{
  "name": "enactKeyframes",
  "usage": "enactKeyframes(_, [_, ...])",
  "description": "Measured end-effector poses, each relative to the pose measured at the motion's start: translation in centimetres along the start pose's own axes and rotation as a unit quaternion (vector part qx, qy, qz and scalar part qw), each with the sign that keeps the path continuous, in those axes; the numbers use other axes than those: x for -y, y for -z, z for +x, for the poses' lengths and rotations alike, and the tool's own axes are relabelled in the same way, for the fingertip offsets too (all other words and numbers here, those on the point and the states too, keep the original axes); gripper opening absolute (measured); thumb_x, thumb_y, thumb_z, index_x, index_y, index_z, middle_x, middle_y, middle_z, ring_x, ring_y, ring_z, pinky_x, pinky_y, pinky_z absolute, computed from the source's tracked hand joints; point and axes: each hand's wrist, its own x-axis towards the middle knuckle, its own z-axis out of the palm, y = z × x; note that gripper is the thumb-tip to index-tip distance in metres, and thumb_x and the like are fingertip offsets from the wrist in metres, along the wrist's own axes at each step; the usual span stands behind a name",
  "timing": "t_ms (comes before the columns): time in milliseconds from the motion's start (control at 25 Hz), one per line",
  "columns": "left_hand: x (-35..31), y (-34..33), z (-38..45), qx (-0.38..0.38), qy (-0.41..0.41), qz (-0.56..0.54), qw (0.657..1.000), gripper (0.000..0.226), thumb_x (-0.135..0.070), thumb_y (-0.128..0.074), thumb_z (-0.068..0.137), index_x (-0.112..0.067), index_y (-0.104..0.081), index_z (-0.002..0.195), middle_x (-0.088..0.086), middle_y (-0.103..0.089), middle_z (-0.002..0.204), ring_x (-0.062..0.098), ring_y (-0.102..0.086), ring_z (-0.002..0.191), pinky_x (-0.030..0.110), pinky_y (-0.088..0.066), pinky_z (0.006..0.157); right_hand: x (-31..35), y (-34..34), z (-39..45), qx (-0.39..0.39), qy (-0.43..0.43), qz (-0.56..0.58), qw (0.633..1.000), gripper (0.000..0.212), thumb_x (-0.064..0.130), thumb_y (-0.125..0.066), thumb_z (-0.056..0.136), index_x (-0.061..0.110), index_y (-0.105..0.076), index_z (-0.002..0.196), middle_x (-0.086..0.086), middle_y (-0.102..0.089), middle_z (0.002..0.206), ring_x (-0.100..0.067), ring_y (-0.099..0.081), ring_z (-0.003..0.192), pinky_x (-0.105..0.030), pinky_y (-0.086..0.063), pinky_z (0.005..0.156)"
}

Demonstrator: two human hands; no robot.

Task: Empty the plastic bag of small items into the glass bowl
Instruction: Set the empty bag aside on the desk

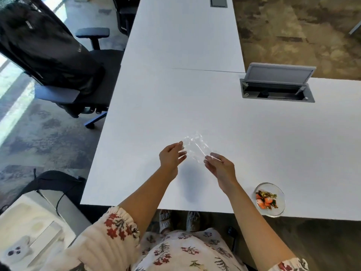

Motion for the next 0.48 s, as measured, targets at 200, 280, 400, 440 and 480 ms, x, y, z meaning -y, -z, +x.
enactKeyframes(200, [-0.5, 3.5, 0.2, 0.026, 0.023, 0.023, 0.999, 0.037, -0.013, -0.081, 0.087, 0.000, -0.069, 0.119, 0.012, -0.075, 0.106, 0.029, -0.073, 0.093, 0.037, -0.062, 0.083, -2.5, -4.2, -0.1, 0.038, -0.023, -0.019, 0.999, 0.037, -0.004, -0.070, 0.089, 0.001, -0.056, 0.123, -0.016, -0.070, 0.106, -0.021, -0.074, 0.084, -0.024, -0.061, 0.076])
enactKeyframes(280, [-0.6, 4.5, 0.4, 0.017, 0.008, 0.030, 0.999, 0.024, -0.007, -0.078, 0.088, -0.002, -0.072, 0.111, 0.012, -0.075, 0.101, 0.027, -0.073, 0.087, 0.034, -0.062, 0.080, -3.5, -5.2, -0.2, 0.051, -0.026, -0.054, 0.997, 0.041, -0.007, -0.071, 0.087, 0.001, -0.056, 0.124, -0.016, -0.070, 0.106, -0.022, -0.073, 0.085, -0.025, -0.061, 0.077])
enactKeyframes(400, [-0.9, 6.5, 0.7, 0.005, -0.007, 0.039, 0.999, 0.011, -0.002, -0.076, 0.089, -0.006, -0.073, 0.099, 0.010, -0.077, 0.091, 0.023, -0.074, 0.078, 0.030, -0.062, 0.073, -4.9, -6.1, -0.3, 0.066, -0.012, -0.147, 0.987, 0.047, 0.001, -0.078, 0.084, 0.004, -0.057, 0.126, -0.013, -0.071, 0.110, -0.022, -0.072, 0.094, -0.028, -0.060, 0.082])
enactKeyframes(440, [-1.1, 7.4, 0.8, -0.002, -0.010, 0.042, 0.999, 0.011, -0.002, -0.075, 0.089, -0.007, -0.074, 0.098, 0.009, -0.077, 0.089, 0.022, -0.074, 0.076, 0.028, -0.062, 0.069, -5.2, -6.2, -0.3, 0.066, -0.013, -0.172, 0.983, 0.048, 0.007, -0.079, 0.084, 0.007, -0.057, 0.126, -0.011, -0.072, 0.113, -0.022, -0.071, 0.100, -0.029, -0.059, 0.085])
enactKeyframes(480, [-1.2, 8.4, 0.9, -0.014, -0.012, 0.045, 0.999, 0.011, -0.001, -0.074, 0.089, -0.008, -0.073, 0.099, 0.009, -0.076, 0.088, 0.022, -0.074, 0.075, 0.026, -0.061, 0.066, -5.4, -6.2, -0.3, 0.065, -0.020, -0.185, 0.980, 0.047, 0.011, -0.080, 0.084, 0.009, -0.058, 0.125, -0.010, -0.072, 0.114, -0.023, -0.071, 0.104, -0.031, -0.058, 0.087])
